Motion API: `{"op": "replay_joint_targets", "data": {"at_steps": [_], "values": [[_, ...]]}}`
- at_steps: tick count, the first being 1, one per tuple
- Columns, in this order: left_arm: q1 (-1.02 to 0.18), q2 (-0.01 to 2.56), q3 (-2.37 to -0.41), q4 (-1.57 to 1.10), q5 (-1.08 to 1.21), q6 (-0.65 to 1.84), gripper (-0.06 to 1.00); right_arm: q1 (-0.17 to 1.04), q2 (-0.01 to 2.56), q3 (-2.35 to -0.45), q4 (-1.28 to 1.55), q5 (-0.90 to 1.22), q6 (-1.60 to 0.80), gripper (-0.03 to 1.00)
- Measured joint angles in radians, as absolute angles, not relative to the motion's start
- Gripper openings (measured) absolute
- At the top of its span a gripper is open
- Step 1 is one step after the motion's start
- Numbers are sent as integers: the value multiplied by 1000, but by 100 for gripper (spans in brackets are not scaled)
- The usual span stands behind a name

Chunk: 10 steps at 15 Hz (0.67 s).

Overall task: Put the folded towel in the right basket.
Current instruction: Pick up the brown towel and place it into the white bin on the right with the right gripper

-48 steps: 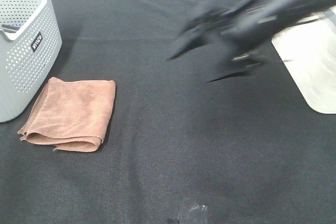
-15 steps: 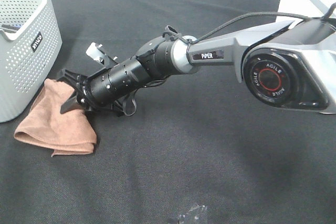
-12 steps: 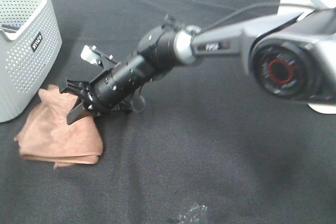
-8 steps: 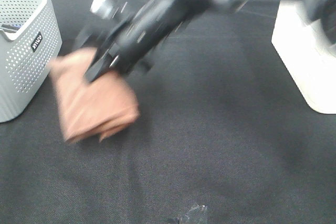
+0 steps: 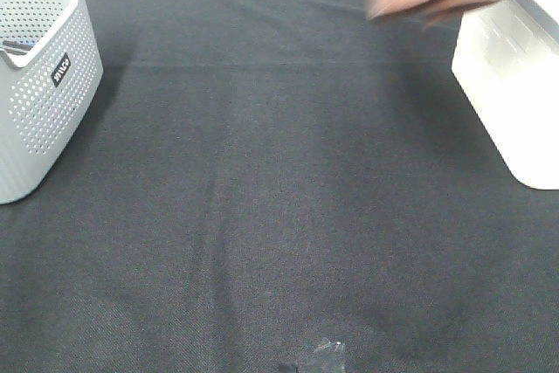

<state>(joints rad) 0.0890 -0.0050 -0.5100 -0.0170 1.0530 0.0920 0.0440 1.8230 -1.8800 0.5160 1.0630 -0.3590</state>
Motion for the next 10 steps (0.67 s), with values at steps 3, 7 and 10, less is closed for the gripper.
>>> {"op": "replay_joint_targets", "data": {"at_steps": [3, 7, 10], "values": [[89, -5, -510, -17, 1053, 92, 99, -126, 1761, -1880, 508, 1038, -359, 15], [89, -5, -510, -17, 1053, 93, 99, -339, 1775, -1880, 418, 1026, -366, 15], [89, -5, -510, -17, 1053, 93, 99, -328, 1895, -1880, 358, 1071, -367, 23]]}}
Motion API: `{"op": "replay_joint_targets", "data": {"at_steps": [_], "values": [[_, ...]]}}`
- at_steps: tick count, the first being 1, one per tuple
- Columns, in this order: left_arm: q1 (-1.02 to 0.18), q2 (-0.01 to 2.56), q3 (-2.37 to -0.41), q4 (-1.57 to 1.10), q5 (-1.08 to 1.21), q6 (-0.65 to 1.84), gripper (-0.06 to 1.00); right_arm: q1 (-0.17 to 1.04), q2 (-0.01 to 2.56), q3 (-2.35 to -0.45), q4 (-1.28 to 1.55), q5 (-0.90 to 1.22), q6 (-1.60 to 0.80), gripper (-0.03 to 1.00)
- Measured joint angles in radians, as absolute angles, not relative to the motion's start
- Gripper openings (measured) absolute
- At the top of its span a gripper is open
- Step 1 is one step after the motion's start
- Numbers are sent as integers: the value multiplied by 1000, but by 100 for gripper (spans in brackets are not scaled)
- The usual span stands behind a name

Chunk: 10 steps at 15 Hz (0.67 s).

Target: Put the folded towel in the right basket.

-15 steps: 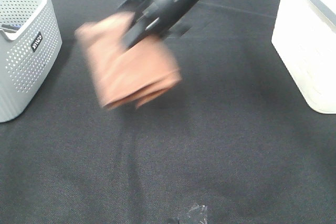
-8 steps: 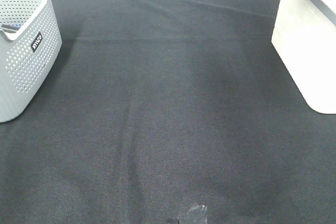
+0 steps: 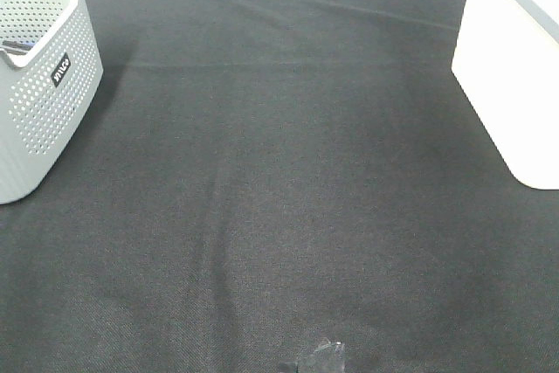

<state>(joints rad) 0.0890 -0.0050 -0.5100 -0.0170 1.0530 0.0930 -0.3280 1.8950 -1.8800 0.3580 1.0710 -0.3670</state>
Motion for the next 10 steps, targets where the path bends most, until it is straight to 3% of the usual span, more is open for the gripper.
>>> {"op": "replay_joint_targets", "data": {"at_steps": [1, 2, 3, 4, 10], "values": [[89, -5, -510, -17, 1053, 93, 99, -316, 1925, -1880, 351, 1078, -367, 42], [89, -5, -510, -18, 1053, 93, 99, -302, 1947, -1879, 337, 1090, -367, 69], [89, -5, -510, -18, 1053, 93, 99, -289, 1958, -1879, 318, 1094, -365, 85], [89, -5, -510, -20, 1053, 93, 99, -280, 1962, -1879, 307, 1099, -362, 92], [89, -5, -510, -21, 1053, 93, 99, -270, 1917, -1879, 219, 1200, -287, 97]]}}
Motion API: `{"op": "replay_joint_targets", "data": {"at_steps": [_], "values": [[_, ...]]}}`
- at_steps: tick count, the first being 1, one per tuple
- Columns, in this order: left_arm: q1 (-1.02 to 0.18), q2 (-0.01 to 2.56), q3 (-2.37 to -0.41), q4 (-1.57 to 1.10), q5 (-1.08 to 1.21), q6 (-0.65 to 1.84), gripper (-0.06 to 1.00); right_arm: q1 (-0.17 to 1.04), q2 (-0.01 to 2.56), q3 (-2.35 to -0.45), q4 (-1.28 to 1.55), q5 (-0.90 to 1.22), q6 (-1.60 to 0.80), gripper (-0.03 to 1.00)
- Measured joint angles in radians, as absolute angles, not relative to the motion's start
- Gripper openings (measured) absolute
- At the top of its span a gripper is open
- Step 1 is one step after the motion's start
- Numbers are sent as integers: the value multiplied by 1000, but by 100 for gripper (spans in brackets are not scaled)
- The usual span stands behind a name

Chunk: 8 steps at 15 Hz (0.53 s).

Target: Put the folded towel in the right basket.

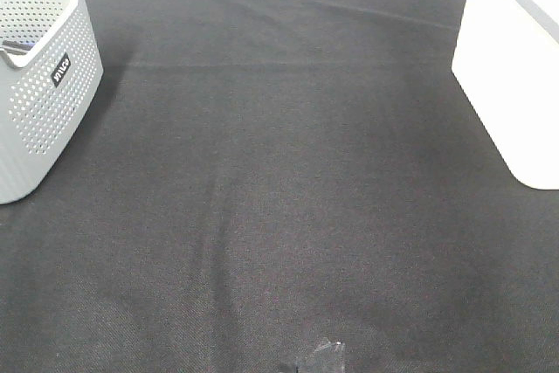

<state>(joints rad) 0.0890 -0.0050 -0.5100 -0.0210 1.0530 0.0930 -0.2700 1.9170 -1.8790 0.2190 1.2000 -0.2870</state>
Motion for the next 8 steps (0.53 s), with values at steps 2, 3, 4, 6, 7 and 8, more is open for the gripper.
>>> {"op": "replay_joint_targets", "data": {"at_steps": [2, 3, 4, 6, 7, 8], "values": [[89, -5, -510, -21, 1053, 93, 99, -270, 1844, -1879, 217, 1214, -250, 98], [89, -5, -510, -21, 1053, 93, 99, -270, 1803, -1879, 217, 1216, -244, 98], [89, -5, -510, -21, 1053, 93, 99, -270, 1760, -1872, 218, 1216, -244, 98], [89, -5, -510, -21, 1053, 93, 99, -254, 1651, -1828, 224, 1217, -242, 98], [89, -5, -510, -21, 1053, 93, 99, -232, 1587, -1791, 220, 1217, -242, 98], [89, -5, -510, -21, 1053, 93, 99, -209, 1528, -1745, 218, 1218, -241, 98]]}}
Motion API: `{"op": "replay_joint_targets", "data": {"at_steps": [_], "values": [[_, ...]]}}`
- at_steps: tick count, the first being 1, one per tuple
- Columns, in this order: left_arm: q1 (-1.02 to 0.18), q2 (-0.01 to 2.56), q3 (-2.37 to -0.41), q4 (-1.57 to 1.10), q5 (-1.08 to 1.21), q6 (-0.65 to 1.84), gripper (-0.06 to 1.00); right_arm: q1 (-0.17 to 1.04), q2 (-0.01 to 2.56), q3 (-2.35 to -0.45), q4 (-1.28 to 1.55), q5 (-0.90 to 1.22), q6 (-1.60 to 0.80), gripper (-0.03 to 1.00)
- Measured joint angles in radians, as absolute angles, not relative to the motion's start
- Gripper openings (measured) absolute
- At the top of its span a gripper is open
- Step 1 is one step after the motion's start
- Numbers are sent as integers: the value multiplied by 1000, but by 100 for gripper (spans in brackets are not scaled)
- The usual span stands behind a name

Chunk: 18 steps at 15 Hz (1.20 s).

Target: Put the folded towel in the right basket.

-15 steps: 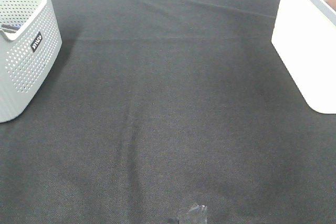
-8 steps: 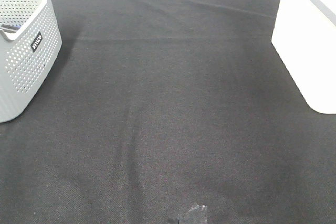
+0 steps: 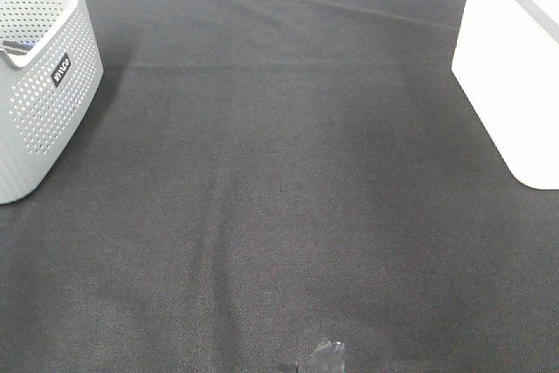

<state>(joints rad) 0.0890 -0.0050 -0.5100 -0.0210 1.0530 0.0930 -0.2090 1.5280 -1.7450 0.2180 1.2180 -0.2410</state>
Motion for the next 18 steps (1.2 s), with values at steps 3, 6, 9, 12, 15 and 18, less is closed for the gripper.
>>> {"op": "replay_joint_targets", "data": {"at_steps": [3, 6, 9, 12, 15, 18], "values": [[89, -5, -510, -21, 1053, 93, 99, -107, 1288, -1543, 216, 1218, -211, 98], [89, -5, -510, -21, 1053, 93, 99, -1, 1058, -1308, 216, 1219, -143, 98], [89, -5, -510, -21, 1053, 93, 99, 32, 914, -1176, 217, 1221, -91, 98], [89, -5, -510, -21, 1053, 93, 99, 35, 681, -977, 217, 1221, -53, 98], [89, -5, -510, -21, 1053, 93, 99, 35, 481, -794, 217, 1221, -53, 98], [89, -5, -510, -21, 1053, 93, 99, 33, 282, -613, 209, 1214, -54, 98]]}}
